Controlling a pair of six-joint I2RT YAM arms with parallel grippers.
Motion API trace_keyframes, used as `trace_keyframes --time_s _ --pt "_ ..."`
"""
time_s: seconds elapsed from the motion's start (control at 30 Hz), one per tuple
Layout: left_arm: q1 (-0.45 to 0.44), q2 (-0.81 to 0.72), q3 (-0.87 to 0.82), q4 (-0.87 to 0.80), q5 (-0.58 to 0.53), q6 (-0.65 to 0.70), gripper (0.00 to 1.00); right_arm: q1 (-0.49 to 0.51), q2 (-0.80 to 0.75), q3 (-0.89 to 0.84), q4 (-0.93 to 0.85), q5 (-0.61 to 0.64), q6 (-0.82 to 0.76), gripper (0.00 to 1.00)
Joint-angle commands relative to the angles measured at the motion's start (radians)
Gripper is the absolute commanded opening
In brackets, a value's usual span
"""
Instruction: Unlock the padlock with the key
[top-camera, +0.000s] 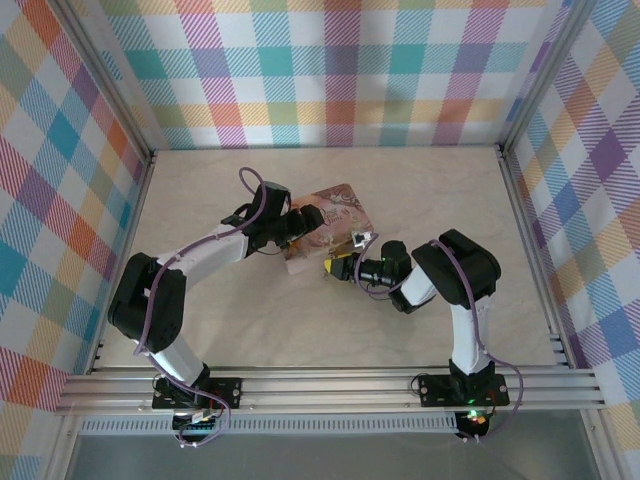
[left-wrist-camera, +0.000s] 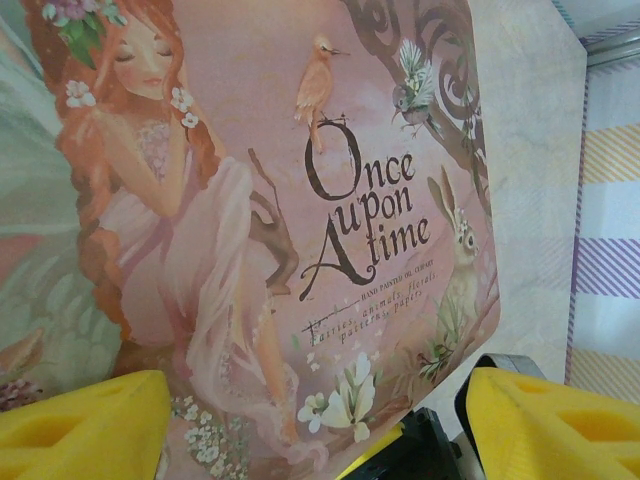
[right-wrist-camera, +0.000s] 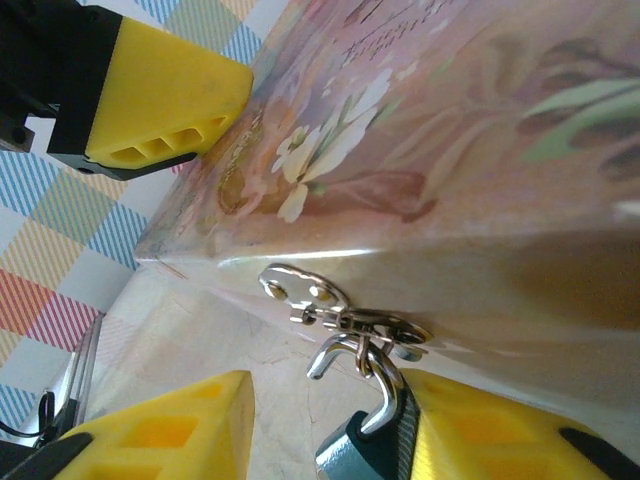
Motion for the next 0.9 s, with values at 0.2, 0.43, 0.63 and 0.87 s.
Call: trace_keyframes --time_s 0.2,0.43,0.63,0.87 --pt "-0.016 0.022 -0.005 0.002 0.015 -0.003 0.78 0.009 -0.025 -0.011 0.075 -0.022 -0.018 0.28" --pt "-0.016 0.022 -0.006 0.001 0.015 -0.003 0.78 0.009 -0.020 -0.014 0.076 -0.012 -0.018 0.18" --pt "-0.016 0.019 -0.012 0.000 0.012 -0.003 0.78 0.009 -0.021 -0.017 0.072 0.001 -0.017 0.11" --pt "-0.016 0.012 -0.020 -0.003 0.006 -0.001 0.78 0.009 -0.023 -0.028 0.063 0.024 -0.018 0.03"
